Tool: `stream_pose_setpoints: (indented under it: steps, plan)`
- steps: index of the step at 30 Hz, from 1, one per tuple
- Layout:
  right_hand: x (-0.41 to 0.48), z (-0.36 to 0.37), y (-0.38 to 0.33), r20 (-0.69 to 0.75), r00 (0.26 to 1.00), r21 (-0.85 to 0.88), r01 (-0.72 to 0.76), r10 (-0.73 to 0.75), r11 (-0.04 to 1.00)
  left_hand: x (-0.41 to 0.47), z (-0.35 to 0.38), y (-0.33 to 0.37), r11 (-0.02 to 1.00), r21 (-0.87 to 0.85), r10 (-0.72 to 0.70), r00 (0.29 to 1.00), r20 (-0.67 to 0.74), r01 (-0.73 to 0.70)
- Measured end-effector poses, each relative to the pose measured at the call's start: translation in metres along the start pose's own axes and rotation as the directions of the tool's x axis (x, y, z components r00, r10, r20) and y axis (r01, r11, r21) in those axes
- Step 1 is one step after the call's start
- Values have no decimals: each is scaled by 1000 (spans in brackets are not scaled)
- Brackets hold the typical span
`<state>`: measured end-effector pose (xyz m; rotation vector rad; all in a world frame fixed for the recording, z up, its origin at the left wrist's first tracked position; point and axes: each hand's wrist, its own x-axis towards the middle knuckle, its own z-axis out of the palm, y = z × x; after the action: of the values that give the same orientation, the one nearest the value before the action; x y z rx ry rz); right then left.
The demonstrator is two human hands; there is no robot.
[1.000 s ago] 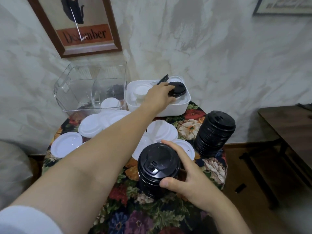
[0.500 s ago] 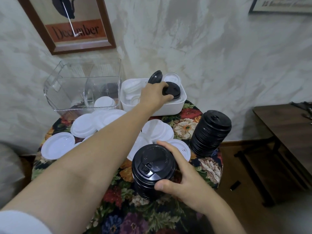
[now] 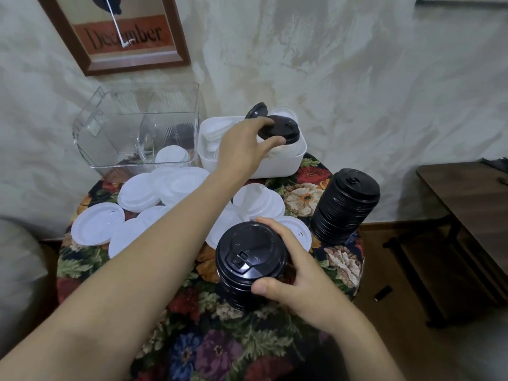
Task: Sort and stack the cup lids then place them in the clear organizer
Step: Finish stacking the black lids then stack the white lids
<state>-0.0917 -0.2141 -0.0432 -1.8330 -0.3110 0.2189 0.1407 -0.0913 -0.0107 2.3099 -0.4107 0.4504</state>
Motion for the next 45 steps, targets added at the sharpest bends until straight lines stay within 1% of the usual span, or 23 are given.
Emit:
stream_pose_setpoints:
  steps: [3,5,7,9,10,12,16,20,22,24,26,28,31,35,37,40,45]
  plan:
    - [1,0,0,3,1000,9,6,-6,1000,-48,-43,9,968,-238,-71,997,43,79]
    - [1,0,1,5,1000,6,16,-16,1000,-90,-73,11,900,-413,-107,989,97,138]
    - [1,0,2,6,1000,13,21,-21,1000,-135,-99,11,845,-508,-121,985,120,166]
    - [2,0,2,5,1000,24,25,-25,999,-174,-122,12,821,-539,-125,980,155,190]
    - [2,0,2,8,1000,29,29,-29,999,-189,-129,13,824,-530,-124,977,176,200]
    - [2,1,3,16,999,35,30,-30,999,-209,-136,13,871,-451,-117,975,191,193]
    - [1,1,-1,30,998,60,50,-52,997,-219,-132,13,964,-248,-61,986,154,98]
    - [-3,3,-2,29,998,78,56,-59,995,-220,-125,20,988,-147,-24,982,188,52]
    - [-3,2,0,28,997,80,68,-70,994,-219,-125,23,992,-115,-17,979,205,41]
    - [-3,-1,-1,40,999,93,32,-36,995,-219,-126,23,995,-92,-10,974,226,32]
    - [-2,-4,-3,51,998,82,31,-35,996,-219,-129,22,996,-84,-10,970,244,31]
    - [-1,-4,-4,39,997,46,61,-63,997,-220,-130,23,995,-90,-16,965,262,41]
    - [0,0,-2,-15,998,66,65,-64,996,-223,-127,24,988,-140,-27,960,278,68]
    - [1,2,-1,-30,997,65,69,-67,995,-228,-117,20,930,-294,-114,934,337,220]
    - [2,1,0,-24,998,60,59,-58,996,-231,-110,19,904,-339,-128,922,366,260]
    - [2,0,1,-22,999,44,49,-48,998,-235,-103,22,872,-406,-119,923,366,273]
    - [1,0,3,1,999,13,51,-51,999,-242,-95,20,846,-459,-98,924,370,273]
